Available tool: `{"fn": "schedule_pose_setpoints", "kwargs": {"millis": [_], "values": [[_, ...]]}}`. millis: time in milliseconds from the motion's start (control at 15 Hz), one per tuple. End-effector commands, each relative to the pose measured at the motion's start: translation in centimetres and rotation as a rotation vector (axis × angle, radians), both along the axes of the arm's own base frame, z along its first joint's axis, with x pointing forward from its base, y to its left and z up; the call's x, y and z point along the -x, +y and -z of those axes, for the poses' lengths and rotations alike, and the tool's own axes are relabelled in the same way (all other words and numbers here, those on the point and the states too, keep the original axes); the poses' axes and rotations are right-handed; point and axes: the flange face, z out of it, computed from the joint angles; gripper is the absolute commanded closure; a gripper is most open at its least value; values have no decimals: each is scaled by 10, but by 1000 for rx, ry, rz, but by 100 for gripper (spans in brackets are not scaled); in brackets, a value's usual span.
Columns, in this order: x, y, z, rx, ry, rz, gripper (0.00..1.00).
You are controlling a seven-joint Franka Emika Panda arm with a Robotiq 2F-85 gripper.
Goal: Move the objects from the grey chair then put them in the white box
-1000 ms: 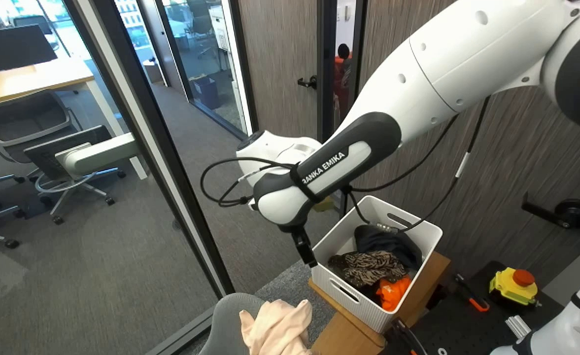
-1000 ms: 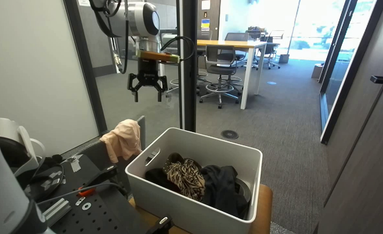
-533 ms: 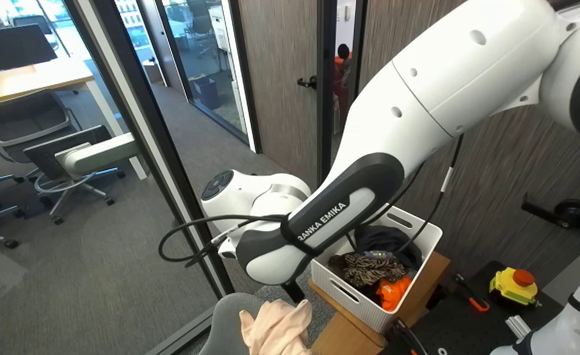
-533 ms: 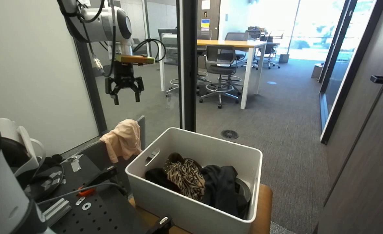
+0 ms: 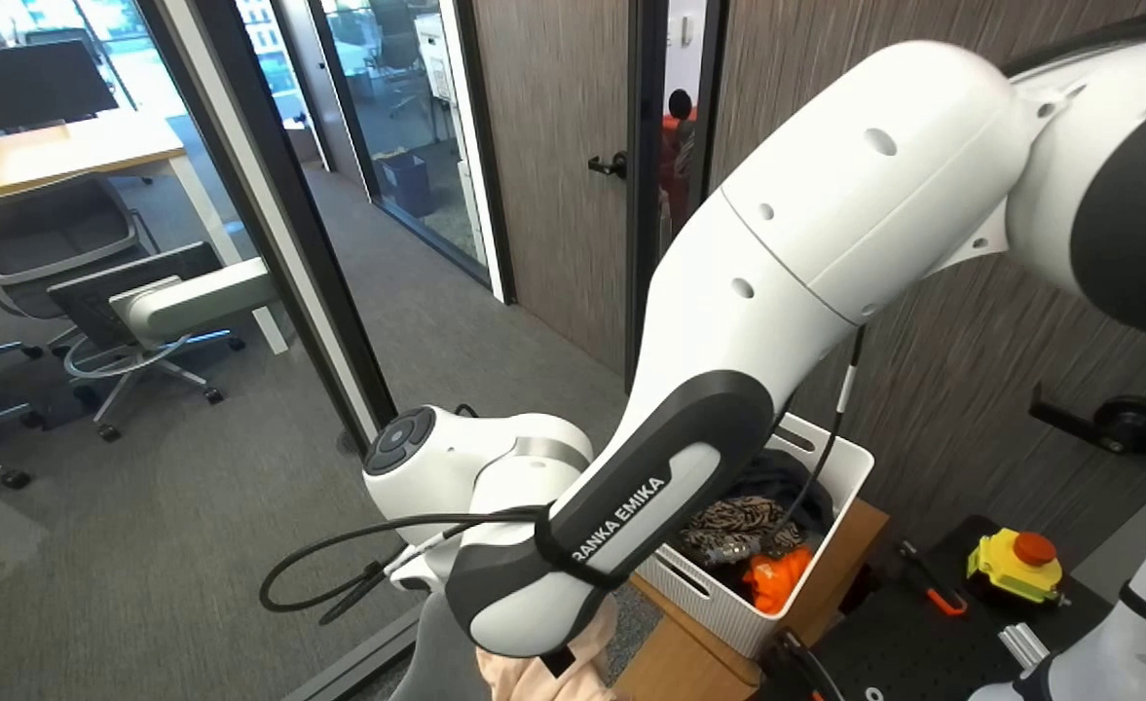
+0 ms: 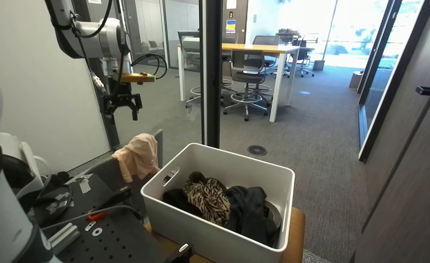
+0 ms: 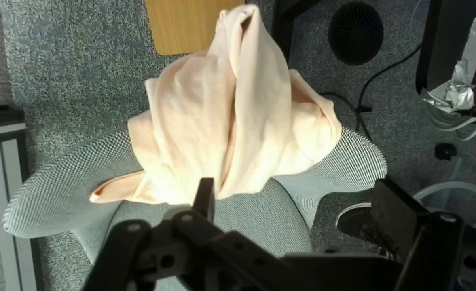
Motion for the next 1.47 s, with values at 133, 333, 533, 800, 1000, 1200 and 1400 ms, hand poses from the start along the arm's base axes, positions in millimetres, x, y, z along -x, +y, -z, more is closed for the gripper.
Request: {"fn": "schedule_pose_setpoints", "kwargs": {"millis": [133, 333, 533, 800, 1000, 1200, 1400], "values": [[6, 35, 24, -34, 48, 3, 0], [3, 51, 41, -32, 72, 33, 0], [2, 65, 59, -41, 65, 54, 0], [-6, 67, 95, -14, 31, 91, 0], [-12, 64, 119, 6, -6, 114, 0], [-18, 60, 139, 32, -61, 116, 0], [-14, 50, 158, 125, -128, 48, 0]]}}
